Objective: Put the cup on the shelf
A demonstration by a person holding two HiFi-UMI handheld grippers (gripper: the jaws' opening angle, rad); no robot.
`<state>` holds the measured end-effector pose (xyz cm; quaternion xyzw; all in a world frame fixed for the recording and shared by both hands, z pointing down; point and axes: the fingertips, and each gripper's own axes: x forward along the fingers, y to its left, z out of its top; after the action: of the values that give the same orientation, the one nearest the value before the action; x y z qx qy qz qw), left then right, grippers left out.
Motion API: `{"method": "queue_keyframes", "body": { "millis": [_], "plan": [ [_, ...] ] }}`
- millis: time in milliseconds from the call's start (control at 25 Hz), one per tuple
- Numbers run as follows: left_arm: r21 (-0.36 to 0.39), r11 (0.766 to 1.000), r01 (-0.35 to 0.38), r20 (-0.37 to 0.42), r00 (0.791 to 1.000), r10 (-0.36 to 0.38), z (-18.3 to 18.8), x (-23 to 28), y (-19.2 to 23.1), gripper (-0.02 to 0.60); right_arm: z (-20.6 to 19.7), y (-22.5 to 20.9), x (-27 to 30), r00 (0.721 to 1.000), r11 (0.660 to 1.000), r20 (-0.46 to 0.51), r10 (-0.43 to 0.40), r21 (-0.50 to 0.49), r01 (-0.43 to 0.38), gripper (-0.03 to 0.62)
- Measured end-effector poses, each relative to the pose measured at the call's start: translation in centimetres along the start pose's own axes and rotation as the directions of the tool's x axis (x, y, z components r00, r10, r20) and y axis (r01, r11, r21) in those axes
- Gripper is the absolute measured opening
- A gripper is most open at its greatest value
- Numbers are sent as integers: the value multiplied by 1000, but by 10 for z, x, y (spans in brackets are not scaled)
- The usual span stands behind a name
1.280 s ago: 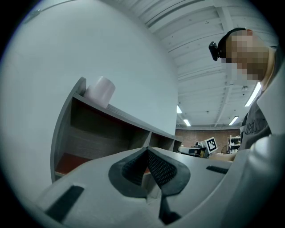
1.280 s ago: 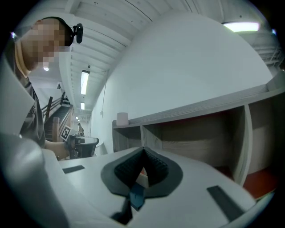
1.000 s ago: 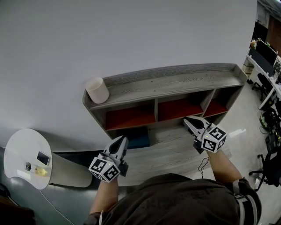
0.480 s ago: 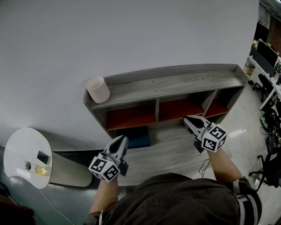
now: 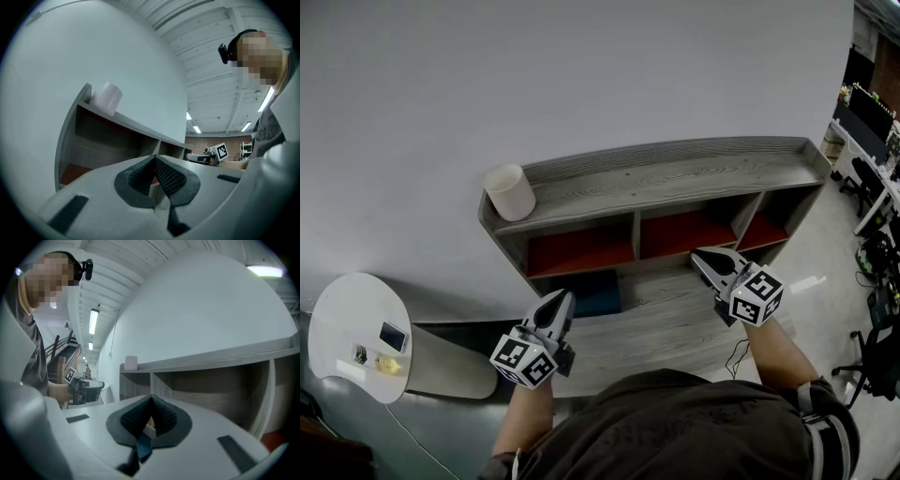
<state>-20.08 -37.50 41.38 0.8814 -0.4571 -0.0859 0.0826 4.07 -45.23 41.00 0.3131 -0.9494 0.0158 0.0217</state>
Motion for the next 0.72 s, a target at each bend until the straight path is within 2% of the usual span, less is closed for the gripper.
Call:
{"method": "queue_keyframes", "body": {
  "millis": [720],
  "plan": [
    [-7, 1000, -4, 10, 1000, 4, 1, -1, -1, 5, -2, 5, -1, 1000, 1000, -8, 12, -6, -12, -9]
  ]
}}
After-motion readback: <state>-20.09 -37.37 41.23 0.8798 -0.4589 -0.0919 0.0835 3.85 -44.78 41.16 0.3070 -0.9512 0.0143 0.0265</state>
